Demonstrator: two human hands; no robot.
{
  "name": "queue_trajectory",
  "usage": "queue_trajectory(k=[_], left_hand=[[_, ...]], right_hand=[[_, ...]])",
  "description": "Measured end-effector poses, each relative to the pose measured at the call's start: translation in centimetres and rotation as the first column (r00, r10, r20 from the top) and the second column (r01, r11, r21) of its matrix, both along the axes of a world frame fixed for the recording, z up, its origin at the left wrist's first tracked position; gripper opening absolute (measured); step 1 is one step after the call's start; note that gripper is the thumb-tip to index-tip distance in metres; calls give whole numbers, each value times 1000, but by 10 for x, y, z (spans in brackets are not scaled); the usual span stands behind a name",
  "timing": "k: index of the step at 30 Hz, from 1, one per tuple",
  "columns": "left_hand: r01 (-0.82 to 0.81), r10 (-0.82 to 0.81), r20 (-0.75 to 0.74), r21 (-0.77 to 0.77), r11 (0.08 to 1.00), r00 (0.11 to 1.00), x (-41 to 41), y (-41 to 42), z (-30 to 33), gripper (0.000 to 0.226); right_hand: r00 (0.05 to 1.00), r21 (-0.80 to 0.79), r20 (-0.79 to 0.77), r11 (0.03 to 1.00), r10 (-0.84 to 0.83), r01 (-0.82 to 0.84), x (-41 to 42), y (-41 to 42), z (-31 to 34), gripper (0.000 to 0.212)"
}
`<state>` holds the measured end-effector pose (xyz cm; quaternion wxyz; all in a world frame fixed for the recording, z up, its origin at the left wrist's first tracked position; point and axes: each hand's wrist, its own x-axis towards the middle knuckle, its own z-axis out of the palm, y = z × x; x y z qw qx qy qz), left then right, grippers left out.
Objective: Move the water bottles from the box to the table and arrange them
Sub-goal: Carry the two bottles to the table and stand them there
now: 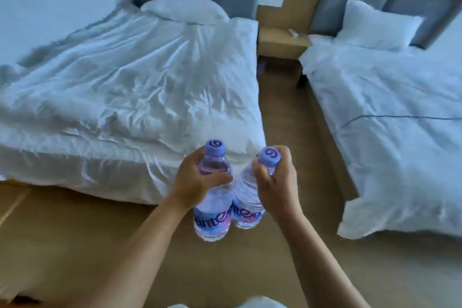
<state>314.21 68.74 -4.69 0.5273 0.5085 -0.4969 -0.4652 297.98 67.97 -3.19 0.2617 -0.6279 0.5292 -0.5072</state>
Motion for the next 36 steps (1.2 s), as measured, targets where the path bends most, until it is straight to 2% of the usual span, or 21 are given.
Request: queue_trajectory(k=[2,5,6,10,15,18,20,24,27,30,36], left_hand=[[145,-146,-9,-25,989,989,-62,-16,2,34],[347,-347,-1,-28,938,938,-158,-33,2,48],[394,-394,0,-32,919,919,-182,-36,3,49],[640,-635,77,-48,767,768,-294,-42,1,40],[817,-814,77,-16,576,575,-413,-36,-17,42],[877,-874,89,12,481,478,-476,-34,-28,42],[916,-912,108,17,400,396,-524,-40,-31,40],[954,-948,113,3,299,297,-626,-62,-26,27],[968,-964,97,-8,249,249,-703,-83,-12,35],[987,-980,115,-16,159,160,-784,-103,0,36],[999,-992,122,-27,29,32,-914,-108,3,35]], right_hand=[[988,0,-15,988,-157,157,-61,3,1,11],[916,-36,18,916,-400,400,-152,19,1,26],[889,-37,32,888,-458,459,-175,25,1,25],[730,-67,76,727,-679,683,-265,66,-1,16],[510,-57,-5,509,-860,859,-351,114,-19,26],[394,-26,-44,396,-918,918,-397,128,-29,30],[328,-18,-47,329,-943,944,-435,129,-33,24],[211,-13,-65,212,-975,977,-515,116,-31,16],[131,-14,-51,132,-990,991,-578,99,-21,19],[41,-5,-24,41,-999,999,-645,85,-14,21],[-52,-40,-20,-51,-998,998,-752,75,-6,19]])
